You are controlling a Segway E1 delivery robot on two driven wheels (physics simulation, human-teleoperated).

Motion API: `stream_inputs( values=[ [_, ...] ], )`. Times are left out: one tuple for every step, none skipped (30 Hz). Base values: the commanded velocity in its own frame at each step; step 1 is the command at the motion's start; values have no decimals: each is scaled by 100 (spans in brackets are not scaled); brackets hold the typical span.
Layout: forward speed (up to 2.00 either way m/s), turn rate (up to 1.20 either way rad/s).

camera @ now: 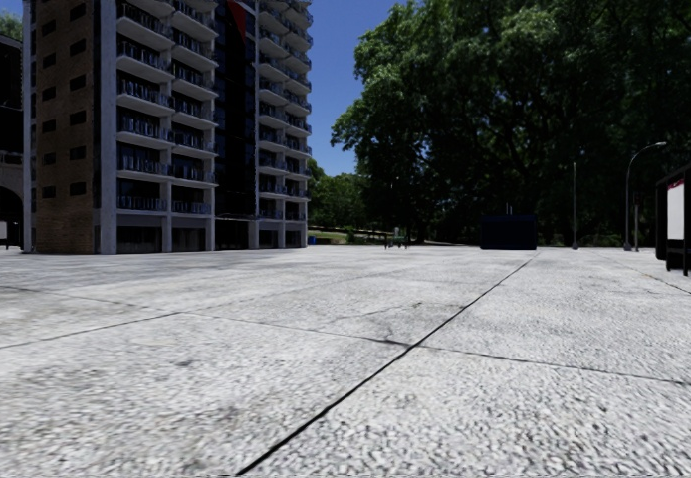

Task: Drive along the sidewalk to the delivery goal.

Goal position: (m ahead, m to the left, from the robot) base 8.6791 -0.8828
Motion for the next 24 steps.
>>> stream_inputs(
  values=[
    [186,0],
    [186,0],
    [186,0],
    [186,0],
    [186,0],
    [186,0],
    [186,0],
    [186,0],
    [186,0],
    [186,0],
    [186,0],
    [186,0],
    [186,0],
    [186,0],
    [186,0],
    [186,0],
    [186,0],
    [186,0],
    [186,0],
    [186,0],
    [186,0],
    [186,0],
    [186,0],
    [185,0]
  ],
)
